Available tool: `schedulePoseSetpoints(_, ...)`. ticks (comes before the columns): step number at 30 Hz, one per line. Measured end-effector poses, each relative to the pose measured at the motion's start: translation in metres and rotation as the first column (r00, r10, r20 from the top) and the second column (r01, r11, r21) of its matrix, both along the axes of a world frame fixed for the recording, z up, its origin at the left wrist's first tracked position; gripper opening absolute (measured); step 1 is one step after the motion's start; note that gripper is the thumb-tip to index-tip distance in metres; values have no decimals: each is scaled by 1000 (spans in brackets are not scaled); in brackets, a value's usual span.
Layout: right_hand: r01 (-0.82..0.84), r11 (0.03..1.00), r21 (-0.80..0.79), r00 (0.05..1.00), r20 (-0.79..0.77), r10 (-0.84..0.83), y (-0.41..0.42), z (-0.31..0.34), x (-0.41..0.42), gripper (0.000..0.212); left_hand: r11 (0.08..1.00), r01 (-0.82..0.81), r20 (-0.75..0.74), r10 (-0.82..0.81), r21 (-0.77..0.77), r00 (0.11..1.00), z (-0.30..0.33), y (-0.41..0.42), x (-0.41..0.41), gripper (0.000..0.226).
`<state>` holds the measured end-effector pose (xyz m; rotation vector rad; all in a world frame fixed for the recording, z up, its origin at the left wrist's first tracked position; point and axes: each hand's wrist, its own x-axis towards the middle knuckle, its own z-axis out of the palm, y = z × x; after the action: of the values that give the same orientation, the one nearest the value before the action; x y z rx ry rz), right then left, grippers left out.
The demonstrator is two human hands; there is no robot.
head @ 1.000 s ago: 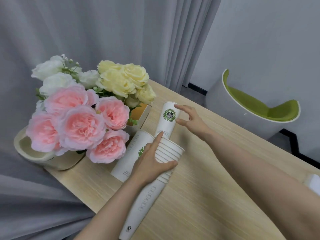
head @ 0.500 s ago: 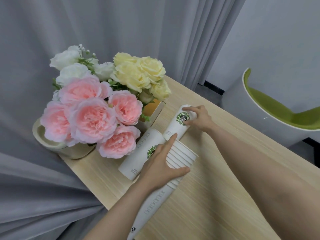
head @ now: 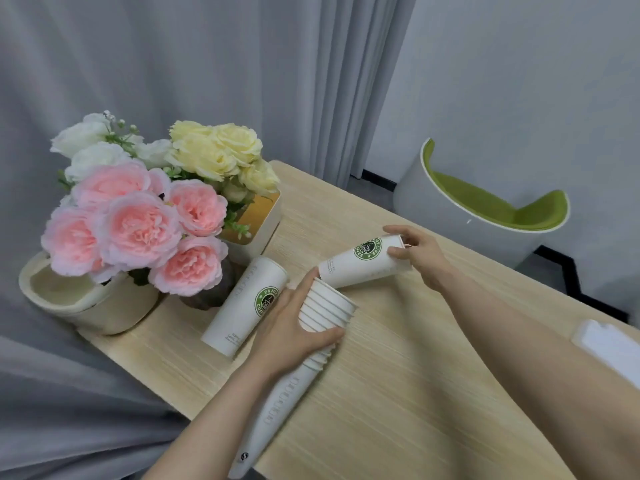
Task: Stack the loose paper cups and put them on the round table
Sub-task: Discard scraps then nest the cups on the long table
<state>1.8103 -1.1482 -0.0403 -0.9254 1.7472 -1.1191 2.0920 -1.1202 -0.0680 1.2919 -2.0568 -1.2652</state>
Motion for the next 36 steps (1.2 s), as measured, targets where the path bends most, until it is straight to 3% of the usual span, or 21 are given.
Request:
schedulePoseSetpoints(8,119,987,-111,984,146,-102,52,31,-20,41,999,34,-14,-33,16,999,3,16,-4,100)
schedulePoseSetpoints(13,124,976,-177,969,233,-81,74,48,-28,38,998,47,-19,-47,41,999,5,24,-1,99)
schedulePoseSetpoints(24,-79,980,-185,959,253,125,85,56,-13,35,997,61,-28,-60,39,998,9,35,4,101)
schedulePoseSetpoints(36,-331,929,-166,925,136,354,82,51,40,35,997,75,-8,-75,26,997,11,38,4,104)
